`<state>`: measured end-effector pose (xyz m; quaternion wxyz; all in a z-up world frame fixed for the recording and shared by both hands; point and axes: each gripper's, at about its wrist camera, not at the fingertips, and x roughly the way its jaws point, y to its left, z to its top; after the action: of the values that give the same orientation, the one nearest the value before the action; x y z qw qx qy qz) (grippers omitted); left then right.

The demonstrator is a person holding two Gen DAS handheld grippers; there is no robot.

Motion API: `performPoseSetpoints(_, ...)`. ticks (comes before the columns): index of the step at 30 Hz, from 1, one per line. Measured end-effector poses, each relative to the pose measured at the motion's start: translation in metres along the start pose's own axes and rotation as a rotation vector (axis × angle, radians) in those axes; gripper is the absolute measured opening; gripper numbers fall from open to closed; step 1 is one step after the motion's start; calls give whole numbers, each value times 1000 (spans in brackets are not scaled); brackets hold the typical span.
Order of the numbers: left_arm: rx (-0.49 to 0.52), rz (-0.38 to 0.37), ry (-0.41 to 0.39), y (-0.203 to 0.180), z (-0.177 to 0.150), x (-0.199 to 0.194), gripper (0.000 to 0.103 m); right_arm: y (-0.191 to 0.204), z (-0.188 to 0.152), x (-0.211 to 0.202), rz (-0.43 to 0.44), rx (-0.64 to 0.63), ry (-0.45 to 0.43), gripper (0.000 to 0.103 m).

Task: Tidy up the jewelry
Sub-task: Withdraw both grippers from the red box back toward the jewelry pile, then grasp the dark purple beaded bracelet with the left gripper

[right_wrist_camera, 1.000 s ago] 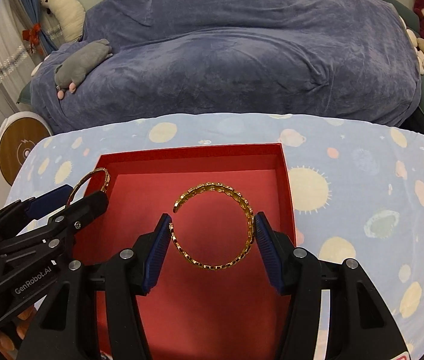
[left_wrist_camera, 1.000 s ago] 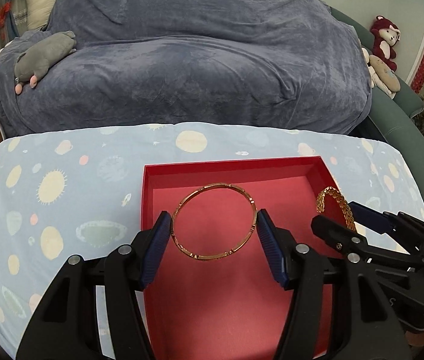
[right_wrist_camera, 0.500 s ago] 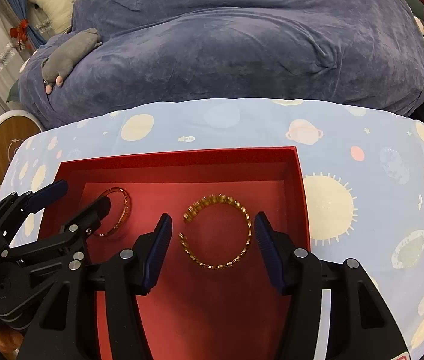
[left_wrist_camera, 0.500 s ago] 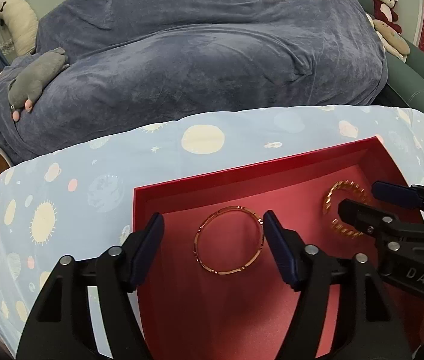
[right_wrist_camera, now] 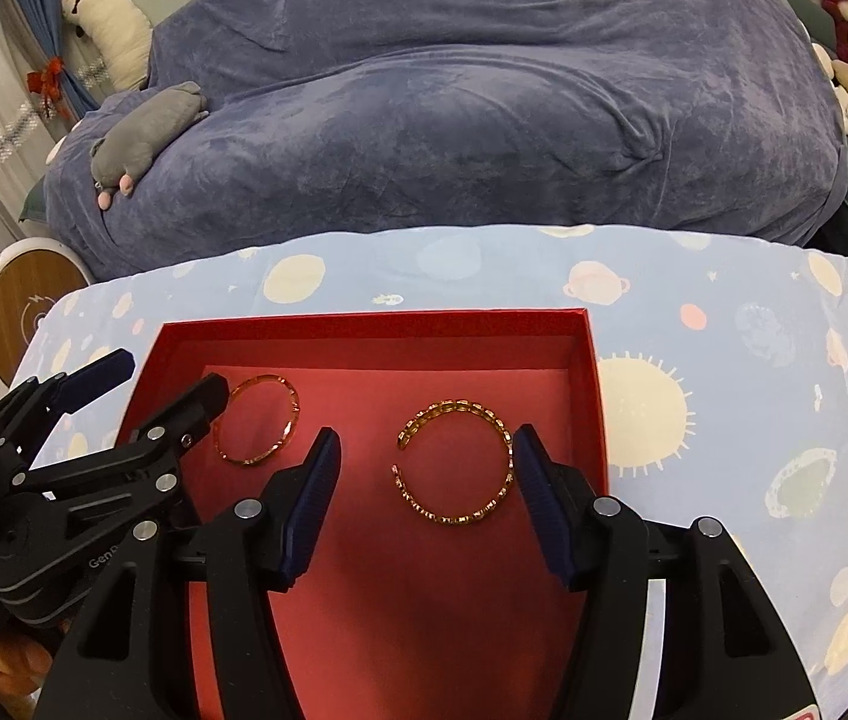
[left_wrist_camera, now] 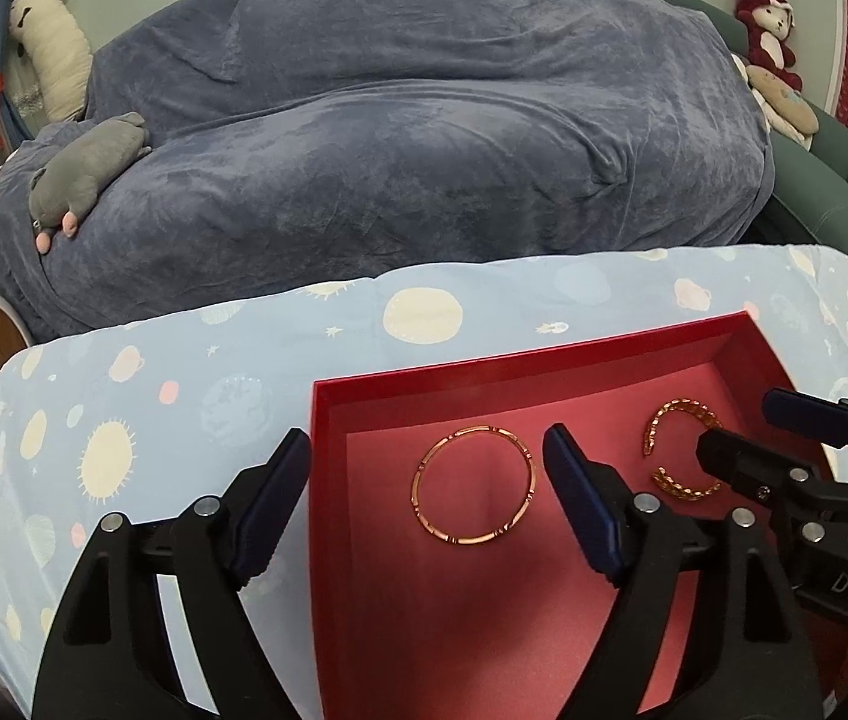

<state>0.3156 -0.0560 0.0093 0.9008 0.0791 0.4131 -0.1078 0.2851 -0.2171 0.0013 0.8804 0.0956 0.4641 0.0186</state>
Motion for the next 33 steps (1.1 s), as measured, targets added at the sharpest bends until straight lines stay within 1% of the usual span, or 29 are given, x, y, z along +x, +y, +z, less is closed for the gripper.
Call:
performPoseSetpoints(3,-53,-15,-26,7,-8,-30,79,-2,-7,-32,2,3,-31,58)
performPoseSetpoints(7,-93,-29,-39,14,-29,-74,79,-2,-29,-76,-26,-19,-74,62)
performPoseSetpoints(9,-102,-31,-47,15,-43,-96,80,-1,-47,-97,-39,-36,-83,62)
performPoseSetpoints(12,-94,-9,-40,15,-69,-125,80,1,-78,-123,-57,-55,-85,62)
performPoseSetpoints(17,-122,-15,-9,14,-122,-160,80,5,-133,-153,-36,-29,-59,62)
performPoseSetpoints(21,-130,-2,40,8,-168,-173,80,7,-178,-165,-44,1,-28,62)
performPoseSetpoints(23,-140,4,76,3,-192,-174,80,7,-200,-168,-40,20,-6,62)
performPoseSetpoints(26,-161,1,123,-6,-218,-171,80,7,-227,-166,-55,26,21,62)
performPoseSetpoints(28,-171,-8,132,-14,-230,-168,80,8,-242,-163,-58,28,50,62)
performPoseSetpoints(31,-157,-25,134,-25,-236,-162,78,4,-256,-159,-49,49,74,62)
performPoseSetpoints(33,-146,-29,133,-30,-237,-158,73,1,-260,-157,-53,55,79,62)
